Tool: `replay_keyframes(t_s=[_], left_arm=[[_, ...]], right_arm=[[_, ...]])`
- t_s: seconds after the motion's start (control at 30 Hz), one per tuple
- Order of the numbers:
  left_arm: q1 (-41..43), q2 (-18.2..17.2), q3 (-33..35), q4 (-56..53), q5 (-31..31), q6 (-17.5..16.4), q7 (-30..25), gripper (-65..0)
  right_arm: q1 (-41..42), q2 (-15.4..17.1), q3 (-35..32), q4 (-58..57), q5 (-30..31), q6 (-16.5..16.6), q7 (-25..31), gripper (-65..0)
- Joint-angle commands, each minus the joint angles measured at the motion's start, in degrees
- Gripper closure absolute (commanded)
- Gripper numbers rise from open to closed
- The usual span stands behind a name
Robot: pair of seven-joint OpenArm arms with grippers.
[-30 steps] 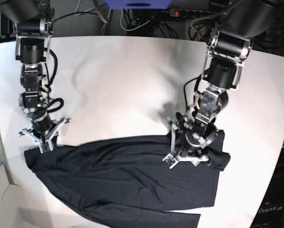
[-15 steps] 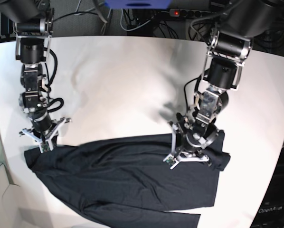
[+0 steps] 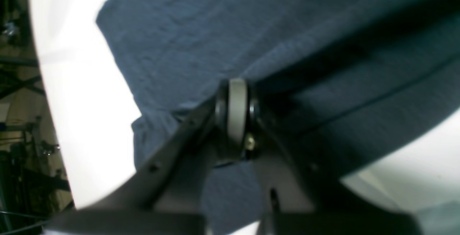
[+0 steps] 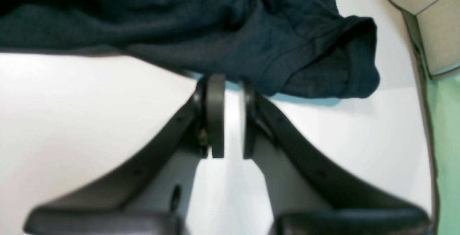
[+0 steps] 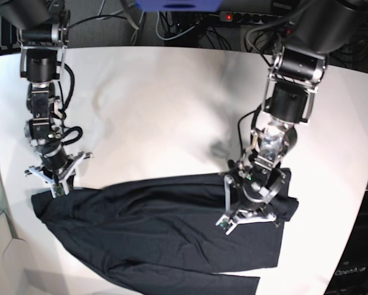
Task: Fold the T-shirt properly
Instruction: 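Lower the left gripper and pinch the shirt's side edge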
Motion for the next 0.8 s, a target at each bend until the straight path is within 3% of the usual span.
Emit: replay_keyframes(t_s=[0.0, 0.47, 0.63, 0.77], left_arm=[[-2.5, 0.1, -0.2, 1.1, 0.0, 0.9, -0.8, 0.0], [-10.9, 1.7, -0.2, -6.0, 0.0, 1.2, -2.3, 0.0], [-9.2, 2.4, -0.2, -4.6, 0.0, 1.0, -2.6, 0.0], [-2.6, 2.2, -0.2, 5.0, 0.0, 0.6, 1.3, 0.0]], right_arm=[[1.1, 0.7, 0.2, 1.1, 0.2, -0.1, 1.5, -5.5], [-3.7, 0.6, 0.2, 6.1, 0.2, -0.1, 1.5, -5.5], [-6.8, 0.8, 0.2, 11.2, 0.1, -0.1, 1.5, -5.5], [-8.5, 0.8, 1.2, 14.2, 0.1, -0.1, 1.5, -5.5]])
